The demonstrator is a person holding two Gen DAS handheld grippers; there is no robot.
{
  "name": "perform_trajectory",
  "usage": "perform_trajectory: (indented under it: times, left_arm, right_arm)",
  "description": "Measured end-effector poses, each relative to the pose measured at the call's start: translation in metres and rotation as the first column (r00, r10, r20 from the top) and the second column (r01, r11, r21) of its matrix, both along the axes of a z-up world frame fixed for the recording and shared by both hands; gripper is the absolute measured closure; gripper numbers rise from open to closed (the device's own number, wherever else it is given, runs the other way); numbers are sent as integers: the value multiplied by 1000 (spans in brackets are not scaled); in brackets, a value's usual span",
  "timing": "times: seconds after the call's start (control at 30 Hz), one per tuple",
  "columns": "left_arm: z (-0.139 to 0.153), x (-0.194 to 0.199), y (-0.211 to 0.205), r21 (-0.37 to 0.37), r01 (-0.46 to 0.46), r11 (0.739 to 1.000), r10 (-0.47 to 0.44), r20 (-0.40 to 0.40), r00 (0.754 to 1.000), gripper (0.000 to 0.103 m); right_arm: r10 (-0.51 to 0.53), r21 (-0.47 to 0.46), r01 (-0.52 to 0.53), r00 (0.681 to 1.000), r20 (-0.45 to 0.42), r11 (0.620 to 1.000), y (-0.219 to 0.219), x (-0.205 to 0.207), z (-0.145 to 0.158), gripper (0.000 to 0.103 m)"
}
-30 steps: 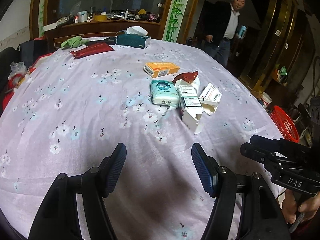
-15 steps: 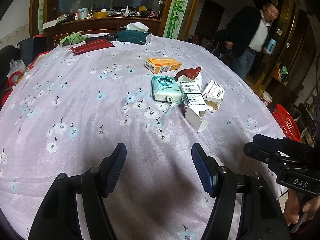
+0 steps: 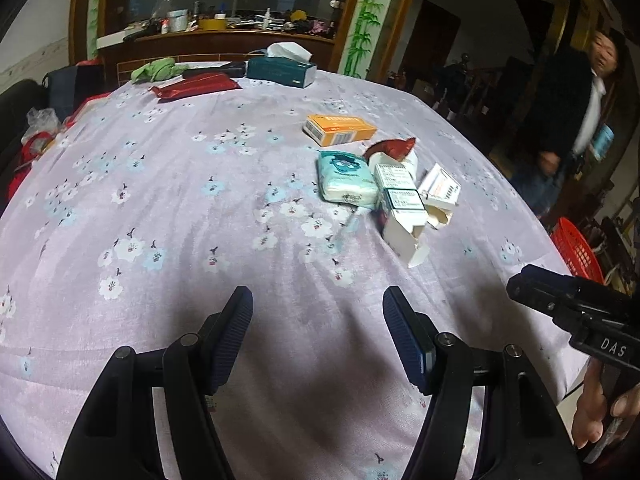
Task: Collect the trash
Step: 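Return both open grippers over the table toward the remaining boxes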
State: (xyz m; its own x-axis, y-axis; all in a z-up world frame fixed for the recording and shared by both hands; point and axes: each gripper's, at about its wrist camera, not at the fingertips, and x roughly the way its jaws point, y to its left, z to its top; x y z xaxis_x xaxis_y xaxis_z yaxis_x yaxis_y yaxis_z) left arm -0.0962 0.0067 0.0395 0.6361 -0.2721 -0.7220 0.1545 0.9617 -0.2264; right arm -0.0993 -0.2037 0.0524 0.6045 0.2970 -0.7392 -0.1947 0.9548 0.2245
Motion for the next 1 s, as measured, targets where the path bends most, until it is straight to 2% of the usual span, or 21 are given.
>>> perform_trajectory:
  times: [0.17, 0.43, 0.77, 1.0]
  left_arm:
    - [7, 13, -1, -57, -17, 998, 18, 7, 1000, 37]
    - [19, 9, -6, -20, 7, 1000, -6, 44, 999, 37]
    - [22, 1, 15, -41, 1, 999, 2, 58, 998, 37]
    - [16, 7, 14, -62, 14, 998, -11, 50, 999, 37]
  right_arm:
    - [-20, 29, 21, 999, -26, 999, -8, 18, 4, 51]
    - [-61, 25, 61, 998, -24, 998, 3, 39, 16, 51]
    - [-34, 22, 34, 999, -18, 999, 40, 57, 23, 51]
    - [-38, -12, 37, 999, -31, 999, 41, 60, 18, 51]
